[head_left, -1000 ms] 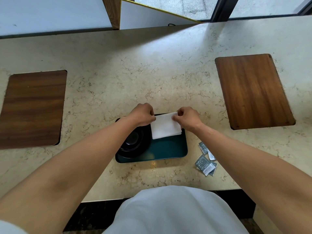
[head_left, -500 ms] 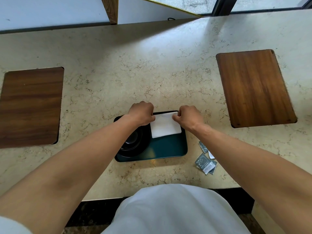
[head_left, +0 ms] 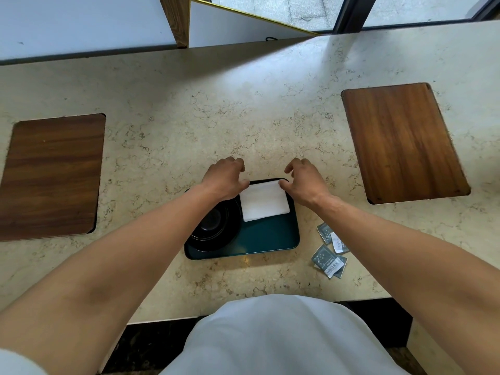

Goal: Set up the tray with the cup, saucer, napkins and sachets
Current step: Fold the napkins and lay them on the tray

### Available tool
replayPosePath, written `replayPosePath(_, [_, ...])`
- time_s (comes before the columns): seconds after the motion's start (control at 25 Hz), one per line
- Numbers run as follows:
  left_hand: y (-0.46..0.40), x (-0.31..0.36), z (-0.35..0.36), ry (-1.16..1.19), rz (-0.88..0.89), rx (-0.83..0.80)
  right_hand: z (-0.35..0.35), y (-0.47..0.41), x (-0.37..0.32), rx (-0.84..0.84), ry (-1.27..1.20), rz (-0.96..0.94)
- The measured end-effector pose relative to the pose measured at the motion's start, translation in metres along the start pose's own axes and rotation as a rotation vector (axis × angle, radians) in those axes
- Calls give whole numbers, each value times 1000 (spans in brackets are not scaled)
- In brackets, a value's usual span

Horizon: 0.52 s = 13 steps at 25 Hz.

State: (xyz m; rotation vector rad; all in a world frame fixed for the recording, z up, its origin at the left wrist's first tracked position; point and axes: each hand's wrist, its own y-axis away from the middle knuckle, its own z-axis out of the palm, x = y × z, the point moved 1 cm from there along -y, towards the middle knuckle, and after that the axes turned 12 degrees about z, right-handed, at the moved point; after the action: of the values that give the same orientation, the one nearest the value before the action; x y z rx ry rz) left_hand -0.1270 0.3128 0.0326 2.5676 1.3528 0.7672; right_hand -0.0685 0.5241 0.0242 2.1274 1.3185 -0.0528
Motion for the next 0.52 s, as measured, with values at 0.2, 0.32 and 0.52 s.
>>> replayPosePath(0.2, [10,14,-5,59,52,5,-7,10,5,-34,42,-82])
replayPosePath(0.32, [17,23,-3,62,104,2,-8,21,13,-19,82,-61])
replayPosePath(0.52, [24,44,6,61,185,6,-5,52,32,28,49,-3])
